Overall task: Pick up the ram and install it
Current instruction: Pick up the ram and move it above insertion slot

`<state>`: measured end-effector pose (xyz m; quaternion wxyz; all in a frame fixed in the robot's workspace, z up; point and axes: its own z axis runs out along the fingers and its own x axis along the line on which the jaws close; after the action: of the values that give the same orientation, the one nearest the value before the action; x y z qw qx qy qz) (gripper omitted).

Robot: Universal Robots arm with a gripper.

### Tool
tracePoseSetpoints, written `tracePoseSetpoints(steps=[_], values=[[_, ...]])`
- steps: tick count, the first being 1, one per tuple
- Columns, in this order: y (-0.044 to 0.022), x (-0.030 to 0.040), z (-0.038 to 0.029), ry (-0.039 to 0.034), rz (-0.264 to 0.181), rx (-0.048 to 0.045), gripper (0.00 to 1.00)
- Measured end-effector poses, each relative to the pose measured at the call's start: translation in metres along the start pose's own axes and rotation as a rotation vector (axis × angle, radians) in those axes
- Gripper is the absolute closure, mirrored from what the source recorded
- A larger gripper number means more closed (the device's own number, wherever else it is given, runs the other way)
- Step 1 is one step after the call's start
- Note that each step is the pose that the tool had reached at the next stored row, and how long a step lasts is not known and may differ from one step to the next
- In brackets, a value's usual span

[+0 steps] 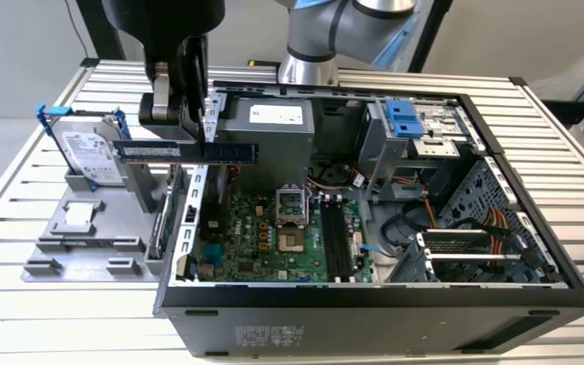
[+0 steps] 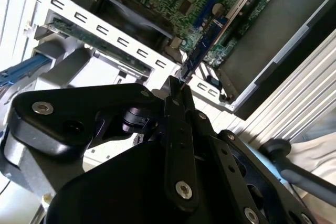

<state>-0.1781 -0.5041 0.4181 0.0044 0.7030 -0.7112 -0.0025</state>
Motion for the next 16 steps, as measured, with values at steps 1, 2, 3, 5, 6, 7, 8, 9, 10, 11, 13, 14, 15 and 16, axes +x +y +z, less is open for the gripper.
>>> tracePoseSetpoints(steps=[1, 2, 3, 5, 6, 7, 8, 9, 10, 11, 13, 14, 15, 16], values=[[-0.0007, 0.0000, 0.0000, 0.0000, 0.000, 0.0000, 1.00], [-0.0014, 0.0000, 0.0000, -0.0001, 0.000, 0.0000, 1.00], [-0.0021, 0.0000, 0.0000, 0.0000, 0.000, 0.0000, 1.00], [-0.0034, 0.0000, 0.0001, -0.0001, 0.000, 0.0001, 1.00], [-0.0041, 0.0000, 0.0000, -0.0001, 0.000, 0.0001, 1.00], [-0.0048, 0.0000, 0.0000, 0.0000, 0.000, 0.0000, 1.00], [-0.0054, 0.0000, -0.0001, 0.0000, 0.000, 0.0000, 1.00], [-0.0062, 0.0000, 0.0000, 0.0000, 0.000, 0.0000, 1.00], [-0.0068, -0.0001, 0.0000, -0.0001, 0.000, 0.0001, 1.00], [-0.0074, -0.0001, 0.0000, -0.0001, 0.000, 0.0001, 1.00], [-0.0087, -0.0001, -0.0001, 0.0000, 0.000, 0.0000, 1.00], [-0.0094, -0.0001, 0.0000, -0.0001, 0.000, 0.0001, 1.00], [-0.0101, -0.0001, -0.0001, 0.0000, 0.000, 0.0000, 1.00], [-0.0108, -0.0001, -0.0001, 0.0000, 0.000, 0.0000, 1.00]])
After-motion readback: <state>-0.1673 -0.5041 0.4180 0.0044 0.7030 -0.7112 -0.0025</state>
